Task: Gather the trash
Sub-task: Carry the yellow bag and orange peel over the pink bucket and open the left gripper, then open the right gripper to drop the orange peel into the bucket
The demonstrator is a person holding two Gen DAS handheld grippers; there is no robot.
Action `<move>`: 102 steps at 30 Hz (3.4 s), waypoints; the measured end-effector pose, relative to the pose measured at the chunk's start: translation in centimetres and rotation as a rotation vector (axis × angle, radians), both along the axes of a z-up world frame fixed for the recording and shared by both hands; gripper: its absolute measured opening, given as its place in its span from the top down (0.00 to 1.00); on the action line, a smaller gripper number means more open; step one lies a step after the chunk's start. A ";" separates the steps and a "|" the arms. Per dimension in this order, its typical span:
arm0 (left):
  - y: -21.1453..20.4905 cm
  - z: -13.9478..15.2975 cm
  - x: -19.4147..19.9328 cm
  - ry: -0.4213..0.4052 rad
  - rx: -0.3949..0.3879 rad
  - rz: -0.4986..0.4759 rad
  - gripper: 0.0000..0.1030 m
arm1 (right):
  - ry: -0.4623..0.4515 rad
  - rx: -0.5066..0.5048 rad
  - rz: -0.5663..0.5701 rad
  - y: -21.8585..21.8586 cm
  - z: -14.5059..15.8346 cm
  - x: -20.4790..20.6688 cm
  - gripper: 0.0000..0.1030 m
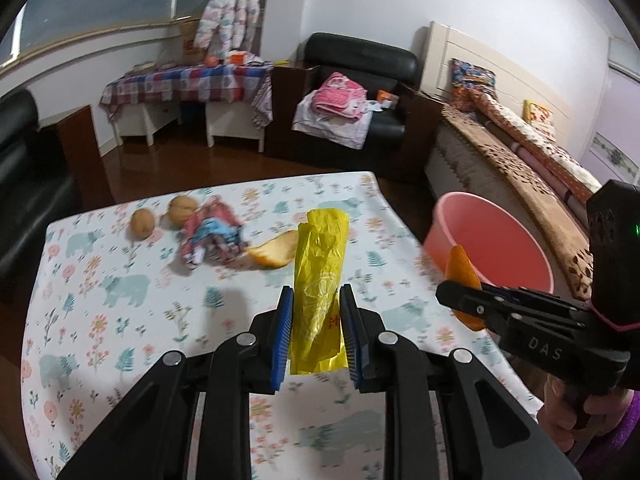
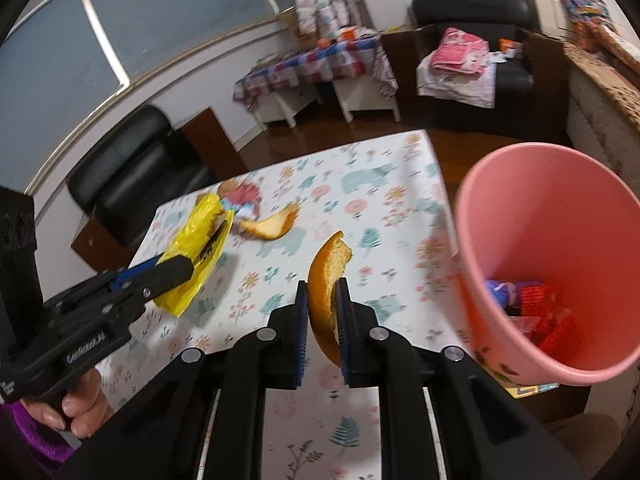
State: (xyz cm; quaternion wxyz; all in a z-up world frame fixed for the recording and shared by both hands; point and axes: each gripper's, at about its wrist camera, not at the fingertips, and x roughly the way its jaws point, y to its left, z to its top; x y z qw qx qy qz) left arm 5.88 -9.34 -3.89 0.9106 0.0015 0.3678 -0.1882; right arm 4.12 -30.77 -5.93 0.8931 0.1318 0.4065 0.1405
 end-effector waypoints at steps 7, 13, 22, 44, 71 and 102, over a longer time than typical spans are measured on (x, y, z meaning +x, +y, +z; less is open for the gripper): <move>-3.4 1.0 -0.3 -0.019 0.011 -0.075 0.78 | -0.035 -0.004 -0.091 -2.9 0.6 -0.8 0.87; -6.2 1.9 -0.5 -0.039 0.013 -0.135 0.78 | -0.052 -0.010 -0.164 -5.1 0.9 -1.3 0.87; -10.4 2.7 -0.7 -0.060 0.013 -0.223 0.78 | -0.066 -0.008 -0.258 -8.3 1.0 -1.9 0.87; -19.0 0.8 1.1 -0.024 0.024 -0.357 0.78 | -0.055 0.016 -0.378 -13.3 -0.9 -2.3 0.87; -22.5 -2.5 3.0 0.030 0.085 -0.361 0.78 | -0.001 0.040 -0.443 -15.0 -3.1 -1.8 0.87; -21.9 -3.3 3.5 0.054 0.092 -0.331 0.54 | 0.018 0.055 -0.454 -15.5 -4.0 -1.3 0.86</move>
